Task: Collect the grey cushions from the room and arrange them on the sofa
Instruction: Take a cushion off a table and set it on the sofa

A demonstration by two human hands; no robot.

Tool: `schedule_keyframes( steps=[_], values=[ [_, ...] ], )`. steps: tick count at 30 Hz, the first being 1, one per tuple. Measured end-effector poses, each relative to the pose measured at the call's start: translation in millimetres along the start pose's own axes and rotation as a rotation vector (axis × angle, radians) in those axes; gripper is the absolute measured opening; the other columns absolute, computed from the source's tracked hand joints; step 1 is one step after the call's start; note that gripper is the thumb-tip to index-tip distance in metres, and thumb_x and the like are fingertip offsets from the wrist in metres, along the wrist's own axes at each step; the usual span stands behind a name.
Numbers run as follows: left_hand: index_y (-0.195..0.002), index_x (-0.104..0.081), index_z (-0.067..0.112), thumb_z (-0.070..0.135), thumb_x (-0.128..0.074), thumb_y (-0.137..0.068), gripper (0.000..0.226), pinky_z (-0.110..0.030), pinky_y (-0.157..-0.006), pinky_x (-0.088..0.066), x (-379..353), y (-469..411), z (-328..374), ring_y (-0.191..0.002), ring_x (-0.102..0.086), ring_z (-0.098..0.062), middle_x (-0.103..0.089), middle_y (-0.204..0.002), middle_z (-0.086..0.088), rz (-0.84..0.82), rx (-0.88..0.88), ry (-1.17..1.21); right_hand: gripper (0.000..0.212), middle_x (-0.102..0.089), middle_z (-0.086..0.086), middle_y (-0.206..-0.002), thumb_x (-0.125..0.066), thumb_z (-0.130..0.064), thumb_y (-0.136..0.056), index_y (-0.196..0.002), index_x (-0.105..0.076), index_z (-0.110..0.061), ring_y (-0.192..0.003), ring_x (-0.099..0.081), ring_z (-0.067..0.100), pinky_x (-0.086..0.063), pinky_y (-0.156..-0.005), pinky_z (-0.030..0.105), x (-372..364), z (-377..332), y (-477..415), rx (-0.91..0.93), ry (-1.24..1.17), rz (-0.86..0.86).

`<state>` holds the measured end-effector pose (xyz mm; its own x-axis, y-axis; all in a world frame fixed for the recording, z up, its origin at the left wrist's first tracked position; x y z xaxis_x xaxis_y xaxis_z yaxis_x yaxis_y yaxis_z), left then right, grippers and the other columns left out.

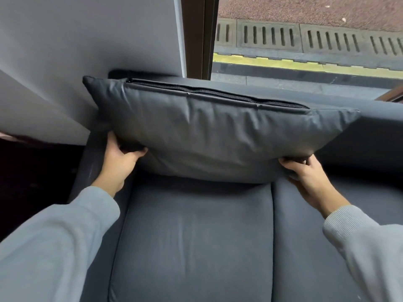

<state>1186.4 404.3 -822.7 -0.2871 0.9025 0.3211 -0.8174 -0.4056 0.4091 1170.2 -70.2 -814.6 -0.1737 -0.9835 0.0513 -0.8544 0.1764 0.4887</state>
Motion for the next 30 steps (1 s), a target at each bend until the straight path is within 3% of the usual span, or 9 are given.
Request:
schedule_keyframes(
  steps=[3,6,9,13,18,22,24,26,30],
  values=[
    [-0.153,-0.032,0.045,0.003,-0.077,-0.085,0.092,-0.054,-0.120,-0.038,-6.4,-9.0,-3.2,-0.141,-0.048,-0.023,-0.049,-0.154,0.010,-0.014,0.047,0.020,0.032,-0.075,-0.025,-0.111,-0.070,-0.016,-0.094,-0.118,-0.062,-0.037,-0.101,-0.070,-0.004,-0.044,-0.084,0.032,-2.9,7.6,-3.7,-0.060,0.024,-0.020],
    [-0.162,-0.021,0.044,0.007,-0.077,-0.088,0.100,-0.052,-0.123,-0.034,-8.4,-10.0,-5.3,-0.146,-0.043,-0.022,-0.043,-0.162,0.009,-0.049,0.059,-0.002,0.030,-0.073,-0.031,-0.110,-0.070,-0.023,-0.097,-0.121,-0.062,-0.039,-0.101,-0.067,-0.012,-0.045,-0.085,0.028,-6.3,9.7,-3.2,-0.013,0.044,-0.008],
    [-0.157,-0.035,0.043,0.013,-0.081,-0.087,0.089,-0.051,-0.120,-0.040,-3.0,-4.0,-8.5,-0.139,-0.053,-0.017,-0.054,-0.153,0.007,-0.058,0.011,-0.011,0.037,-0.073,-0.028,-0.115,-0.076,-0.042,-0.087,-0.122,-0.065,-0.039,-0.107,-0.067,-0.009,-0.048,-0.089,0.029,-5.5,9.3,3.0,0.011,0.077,0.000],
    [-0.143,-0.054,0.040,0.047,-0.087,-0.068,0.082,-0.049,-0.114,-0.048,16.6,0.8,-13.8,-0.127,-0.064,-0.014,-0.070,-0.135,0.006,-0.026,-0.072,-0.079,0.044,-0.074,-0.018,-0.122,-0.080,-0.058,-0.075,-0.117,-0.071,-0.046,-0.110,-0.070,-0.001,-0.055,-0.087,0.038,2.2,8.5,9.2,-0.024,0.118,-0.065],
    [-0.145,-0.052,0.037,0.053,-0.086,-0.063,0.091,-0.047,-0.115,-0.048,12.7,-11.1,-14.3,-0.127,-0.064,-0.015,-0.069,-0.136,0.004,-0.025,-0.081,-0.102,0.051,-0.075,-0.024,-0.114,-0.082,-0.062,-0.069,-0.115,-0.069,-0.045,-0.103,-0.070,-0.004,-0.059,-0.072,0.025,-4.0,4.3,4.5,-0.018,0.152,-0.046],
    [-0.151,-0.049,0.029,0.034,-0.088,-0.075,0.085,-0.044,-0.117,-0.044,2.1,-16.4,-12.9,-0.131,-0.061,-0.021,-0.067,-0.139,-0.002,-0.040,-0.045,-0.153,0.065,-0.074,-0.021,-0.120,-0.086,-0.069,-0.066,-0.122,-0.066,-0.044,-0.114,-0.069,0.008,-0.055,-0.095,0.040,-6.7,8.8,-3.8,0.000,0.176,0.024],
    [-0.154,-0.044,0.029,0.032,-0.086,-0.085,0.080,-0.046,-0.117,-0.044,3.2,-13.3,-10.4,-0.134,-0.058,-0.029,-0.065,-0.141,-0.007,-0.022,-0.024,-0.249,0.073,-0.070,-0.015,-0.128,-0.080,-0.075,-0.066,-0.130,-0.060,-0.046,-0.122,-0.065,0.012,-0.052,-0.106,0.049,-6.4,13.2,0.0,-0.012,0.217,0.066],
    [-0.156,-0.039,0.024,0.036,-0.082,-0.088,0.081,-0.049,-0.115,-0.043,5.2,-2.4,-2.4,-0.136,-0.055,-0.037,-0.061,-0.145,-0.013,0.024,-0.045,-0.409,0.082,-0.064,-0.018,-0.132,-0.079,-0.073,-0.074,-0.144,-0.046,-0.046,-0.125,-0.060,0.008,-0.048,-0.111,0.047,-8.3,14.4,7.9,0.031,0.269,0.132],
    [-0.165,-0.019,0.001,0.023,-0.074,-0.095,0.091,-0.045,-0.128,-0.021,2.0,45.2,30.3,-0.156,-0.025,-0.040,-0.021,-0.170,-0.023,0.190,-0.489,-0.581,0.108,-0.023,-0.005,-0.158,-0.081,-0.033,-0.090,-0.164,-0.003,-0.041,-0.133,-0.042,-0.007,-0.043,-0.106,0.012,-13.8,1.6,33.4,0.285,0.304,0.392]
  ],
)
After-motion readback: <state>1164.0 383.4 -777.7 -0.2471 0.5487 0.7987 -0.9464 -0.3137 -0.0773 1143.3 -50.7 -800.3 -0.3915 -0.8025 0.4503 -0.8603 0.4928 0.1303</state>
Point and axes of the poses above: each hand's wrist, its own y-axis away from the middle knuckle, its own x-axis out of the back of the hand, z = x × y, the point moved 5 cm from there along -y, towards the middle knuckle
